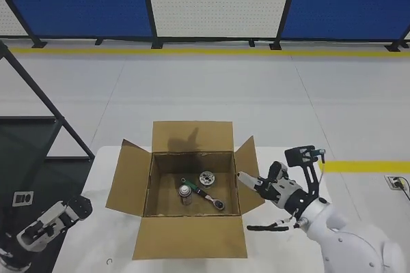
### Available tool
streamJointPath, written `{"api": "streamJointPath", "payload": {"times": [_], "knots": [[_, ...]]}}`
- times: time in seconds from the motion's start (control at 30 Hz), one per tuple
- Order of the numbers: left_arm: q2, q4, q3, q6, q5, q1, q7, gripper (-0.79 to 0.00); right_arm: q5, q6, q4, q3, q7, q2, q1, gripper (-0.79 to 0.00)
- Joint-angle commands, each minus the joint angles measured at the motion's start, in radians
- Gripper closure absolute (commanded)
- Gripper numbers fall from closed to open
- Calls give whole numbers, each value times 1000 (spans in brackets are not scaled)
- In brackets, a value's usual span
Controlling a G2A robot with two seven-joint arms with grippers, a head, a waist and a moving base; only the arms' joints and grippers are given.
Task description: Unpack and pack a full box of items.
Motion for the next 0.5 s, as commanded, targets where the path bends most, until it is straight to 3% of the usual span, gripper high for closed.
{"api": "streamJointPath", "payload": {"times": [0.0, 0.2, 0.47], "knots": [[0, 0, 0, 0, 0, 0, 0, -785, 0, 0, 0, 0, 1, 0, 0, -785], [2, -4, 25, 13, 42, -1, 58, -785, 80, 74, 60, 24, -37, -1, -2, -785], [16, 63, 60, 43, 115, -57, 84, -785, 245, 93, 151, 70, 25, 9, 21, -785]]}}
